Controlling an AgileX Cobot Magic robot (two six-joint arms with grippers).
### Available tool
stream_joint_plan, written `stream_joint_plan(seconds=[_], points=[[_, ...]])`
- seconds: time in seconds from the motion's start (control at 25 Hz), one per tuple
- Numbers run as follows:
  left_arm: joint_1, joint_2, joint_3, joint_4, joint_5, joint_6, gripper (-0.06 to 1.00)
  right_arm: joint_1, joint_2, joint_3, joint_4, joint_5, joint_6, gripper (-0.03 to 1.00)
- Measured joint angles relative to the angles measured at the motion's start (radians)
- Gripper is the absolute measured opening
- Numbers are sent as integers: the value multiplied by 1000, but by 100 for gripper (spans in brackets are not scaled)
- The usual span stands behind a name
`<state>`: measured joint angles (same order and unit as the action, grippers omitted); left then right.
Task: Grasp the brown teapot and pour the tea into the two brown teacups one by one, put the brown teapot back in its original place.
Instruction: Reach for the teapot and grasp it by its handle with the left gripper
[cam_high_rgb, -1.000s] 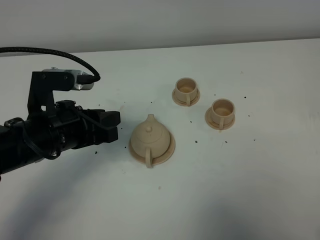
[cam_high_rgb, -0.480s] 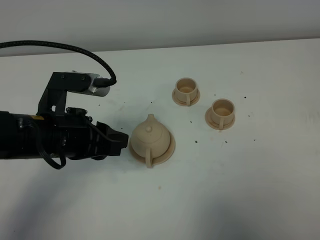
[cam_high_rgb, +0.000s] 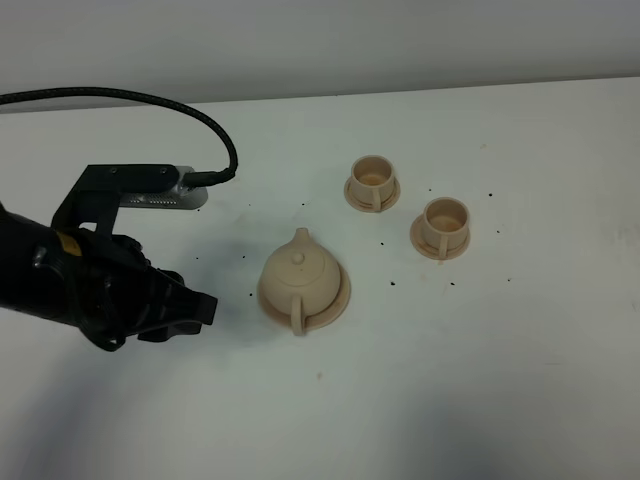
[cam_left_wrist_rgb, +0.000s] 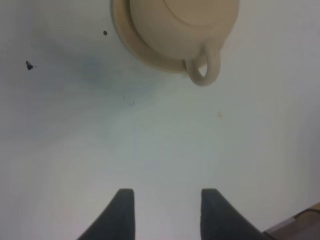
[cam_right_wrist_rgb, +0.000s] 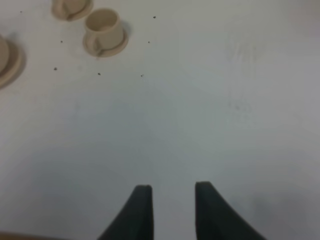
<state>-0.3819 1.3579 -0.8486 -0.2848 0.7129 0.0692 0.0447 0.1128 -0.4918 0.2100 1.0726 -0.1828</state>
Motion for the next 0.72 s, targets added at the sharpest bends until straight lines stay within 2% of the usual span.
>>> stream_joint_plan(seconds=[0.2, 0.44, 0.72], points=[[-78, 143, -150, 68, 91, -69, 36, 0, 0, 0, 12, 0, 1, 24], [-169, 303, -333, 94, 117, -174, 36, 0, 0, 0, 17, 0, 1, 24], [-207, 463, -370, 93, 121, -252, 36, 0, 0, 0, 18, 0, 1, 24]])
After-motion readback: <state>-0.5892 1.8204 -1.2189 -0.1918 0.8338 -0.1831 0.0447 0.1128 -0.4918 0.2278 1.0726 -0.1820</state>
